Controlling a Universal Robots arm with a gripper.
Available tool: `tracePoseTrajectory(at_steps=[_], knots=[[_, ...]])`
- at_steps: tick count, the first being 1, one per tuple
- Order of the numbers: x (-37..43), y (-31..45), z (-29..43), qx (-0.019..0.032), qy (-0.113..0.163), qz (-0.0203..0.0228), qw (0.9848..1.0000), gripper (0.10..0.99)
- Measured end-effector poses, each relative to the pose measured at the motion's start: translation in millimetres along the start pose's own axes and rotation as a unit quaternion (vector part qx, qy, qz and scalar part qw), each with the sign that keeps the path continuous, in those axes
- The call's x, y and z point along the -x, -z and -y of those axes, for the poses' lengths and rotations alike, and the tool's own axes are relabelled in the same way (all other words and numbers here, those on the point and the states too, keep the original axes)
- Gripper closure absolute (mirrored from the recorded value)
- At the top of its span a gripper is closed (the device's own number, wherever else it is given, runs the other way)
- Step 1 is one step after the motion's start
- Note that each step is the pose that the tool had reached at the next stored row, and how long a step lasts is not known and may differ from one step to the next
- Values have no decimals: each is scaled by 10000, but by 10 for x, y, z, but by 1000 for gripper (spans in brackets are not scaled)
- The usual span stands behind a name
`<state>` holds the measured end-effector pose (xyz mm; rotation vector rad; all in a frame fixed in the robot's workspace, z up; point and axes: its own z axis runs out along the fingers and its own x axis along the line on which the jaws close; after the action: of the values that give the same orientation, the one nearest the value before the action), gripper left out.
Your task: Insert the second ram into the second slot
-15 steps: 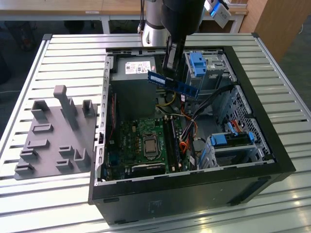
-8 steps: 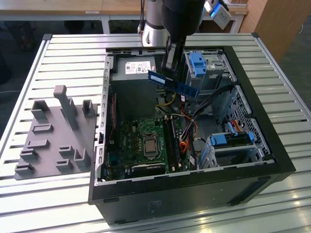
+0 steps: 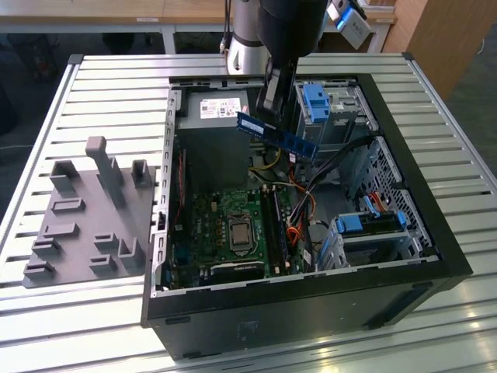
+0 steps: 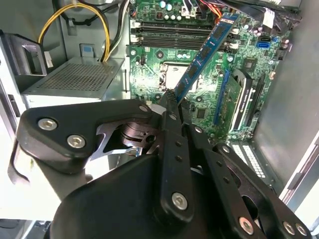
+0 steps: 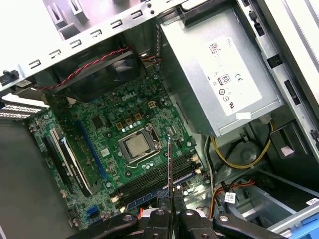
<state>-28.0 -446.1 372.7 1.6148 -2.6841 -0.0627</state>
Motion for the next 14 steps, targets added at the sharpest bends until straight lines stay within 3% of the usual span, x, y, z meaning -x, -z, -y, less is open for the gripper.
tracePoseTrajectory(at_steps=[14], knots=[[0, 0, 0, -4, -327, 13, 9995, 949]])
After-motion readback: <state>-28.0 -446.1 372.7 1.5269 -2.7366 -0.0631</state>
